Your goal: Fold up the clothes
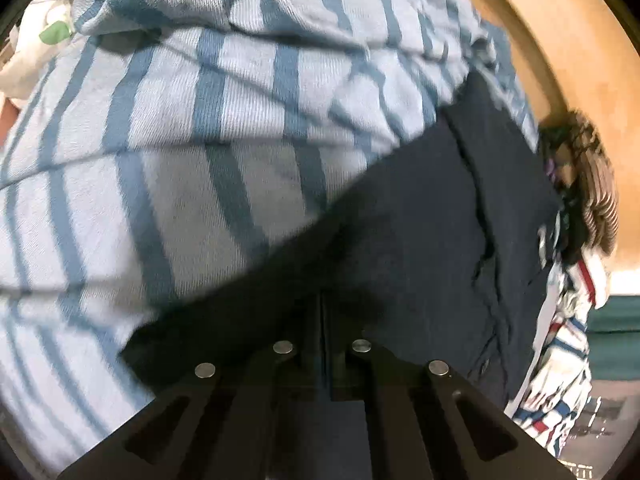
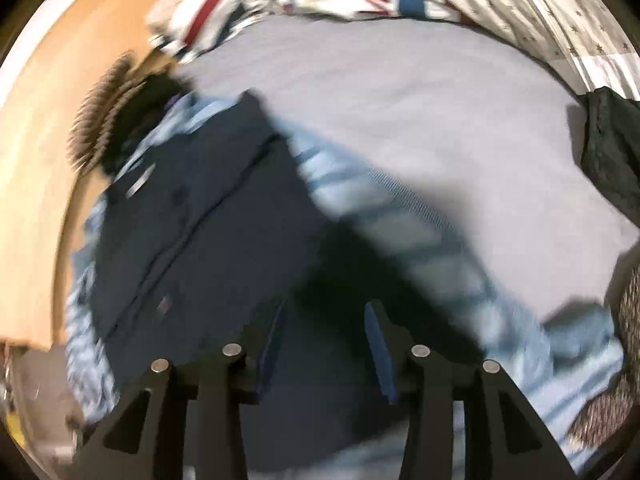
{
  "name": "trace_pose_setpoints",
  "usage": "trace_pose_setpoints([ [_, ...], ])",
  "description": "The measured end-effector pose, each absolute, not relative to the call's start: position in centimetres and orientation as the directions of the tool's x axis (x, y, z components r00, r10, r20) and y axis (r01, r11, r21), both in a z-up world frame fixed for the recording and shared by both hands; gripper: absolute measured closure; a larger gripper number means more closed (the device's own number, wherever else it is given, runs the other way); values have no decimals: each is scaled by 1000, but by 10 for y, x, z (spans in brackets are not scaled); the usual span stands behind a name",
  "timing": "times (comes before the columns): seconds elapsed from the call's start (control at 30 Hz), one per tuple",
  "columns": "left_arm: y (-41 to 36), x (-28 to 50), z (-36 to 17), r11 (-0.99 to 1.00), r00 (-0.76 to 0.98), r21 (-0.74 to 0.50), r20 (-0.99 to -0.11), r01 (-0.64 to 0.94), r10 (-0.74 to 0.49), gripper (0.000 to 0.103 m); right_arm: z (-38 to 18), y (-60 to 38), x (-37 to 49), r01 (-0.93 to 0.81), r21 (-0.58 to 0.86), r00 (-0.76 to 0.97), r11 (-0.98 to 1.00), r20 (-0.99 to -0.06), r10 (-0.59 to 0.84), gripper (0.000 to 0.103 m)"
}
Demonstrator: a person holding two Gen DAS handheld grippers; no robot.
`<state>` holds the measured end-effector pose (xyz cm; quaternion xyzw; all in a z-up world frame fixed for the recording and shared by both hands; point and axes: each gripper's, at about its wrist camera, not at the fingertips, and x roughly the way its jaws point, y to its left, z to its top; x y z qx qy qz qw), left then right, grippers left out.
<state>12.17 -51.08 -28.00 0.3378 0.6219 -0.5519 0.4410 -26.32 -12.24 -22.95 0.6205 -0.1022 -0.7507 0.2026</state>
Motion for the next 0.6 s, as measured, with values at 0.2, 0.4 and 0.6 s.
trace_pose_setpoints([
  [0.2,-482,106,-213,-179,-317,-318,-948,931,36,99,-194,-150,-176,334,424,-131,-841,-863,-488,48],
  [0.4,-450,119,-122,-370,-508,-482,-861,794,31,99,-158,-164,-84,484,461,-66,-744,-829,-556,49],
  [0.6,-416,157,-116,-401,-605,-543,-795,738,-39,99,-179,-156,-36,405,363,-162,-839,-875,-457,49],
])
